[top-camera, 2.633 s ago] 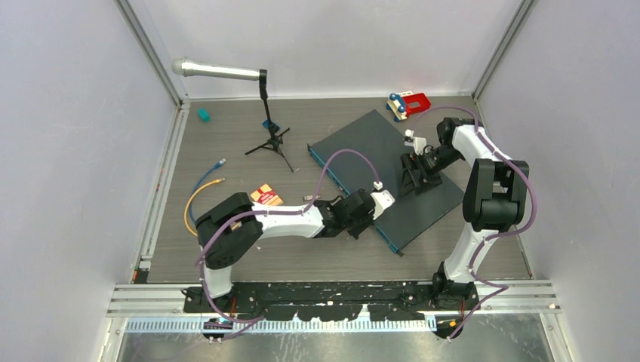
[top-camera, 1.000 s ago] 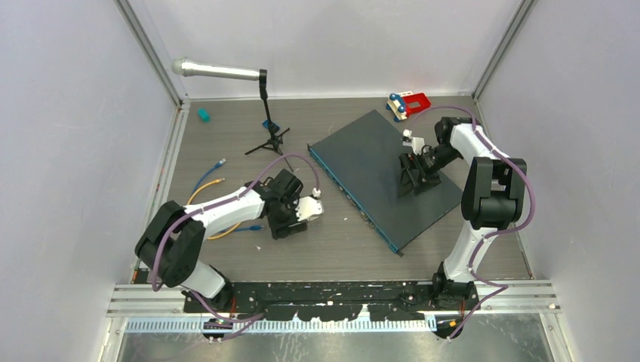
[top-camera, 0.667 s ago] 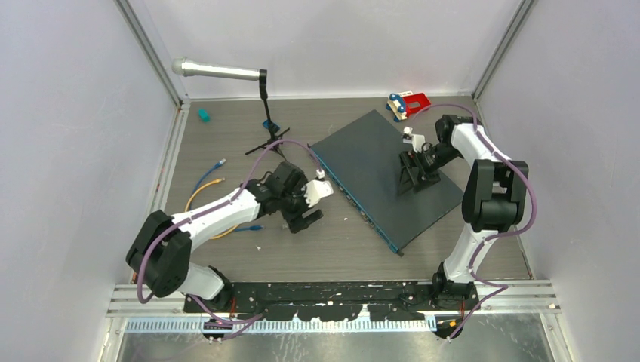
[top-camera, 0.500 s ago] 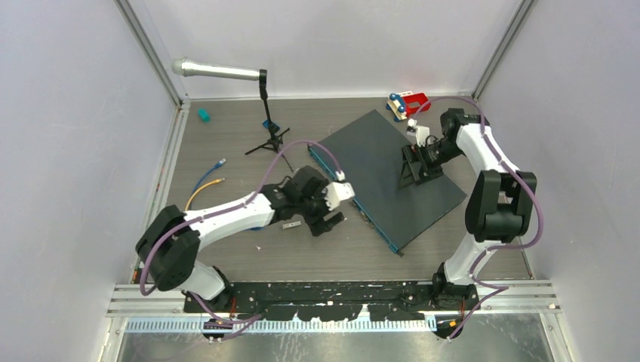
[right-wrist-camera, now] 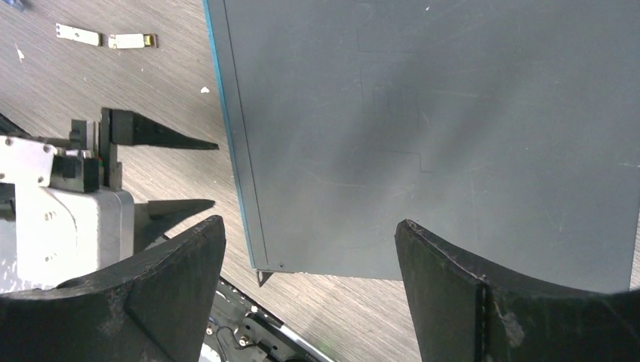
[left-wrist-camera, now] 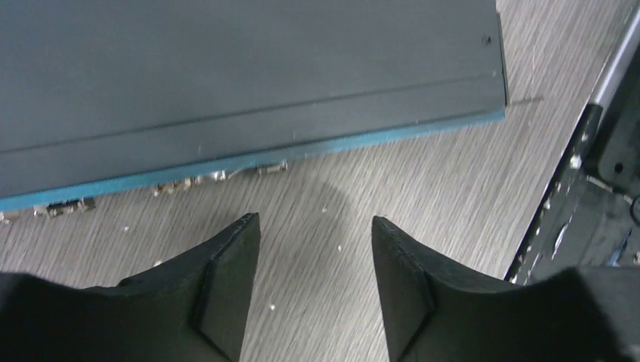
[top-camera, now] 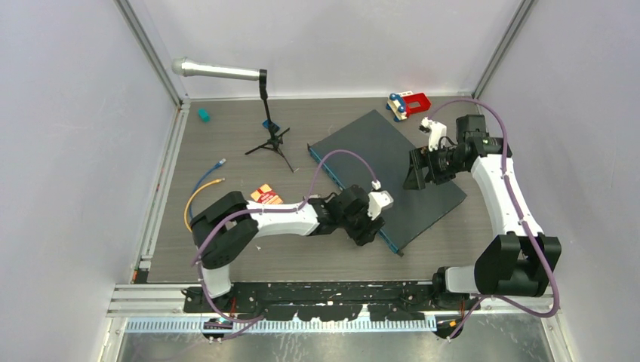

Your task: Pull the plug from the switch port

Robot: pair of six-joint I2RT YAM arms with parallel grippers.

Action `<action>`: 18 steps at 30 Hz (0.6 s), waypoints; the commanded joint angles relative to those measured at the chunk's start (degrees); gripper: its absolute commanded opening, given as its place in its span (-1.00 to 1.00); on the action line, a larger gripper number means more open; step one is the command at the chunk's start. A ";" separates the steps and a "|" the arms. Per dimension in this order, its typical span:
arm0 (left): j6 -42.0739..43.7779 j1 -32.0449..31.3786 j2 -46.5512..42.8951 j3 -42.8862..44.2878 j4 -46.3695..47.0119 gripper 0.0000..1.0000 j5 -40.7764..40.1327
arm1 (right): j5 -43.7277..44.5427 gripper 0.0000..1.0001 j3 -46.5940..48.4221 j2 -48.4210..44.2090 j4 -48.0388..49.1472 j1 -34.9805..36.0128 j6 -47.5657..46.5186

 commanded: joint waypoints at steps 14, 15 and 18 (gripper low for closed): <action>-7.06 -2.73 4.76 4.09 6.34 -0.14 -11.42 | -0.70 0.75 -0.34 -0.01 2.58 -0.84 0.74; -6.79 -2.78 4.92 3.95 7.06 -0.16 -11.59 | -0.74 0.74 -0.35 0.08 2.51 -0.86 0.75; -6.21 -3.10 5.63 3.91 8.65 -0.20 -12.05 | -0.84 0.75 -0.34 0.49 2.28 -0.87 0.53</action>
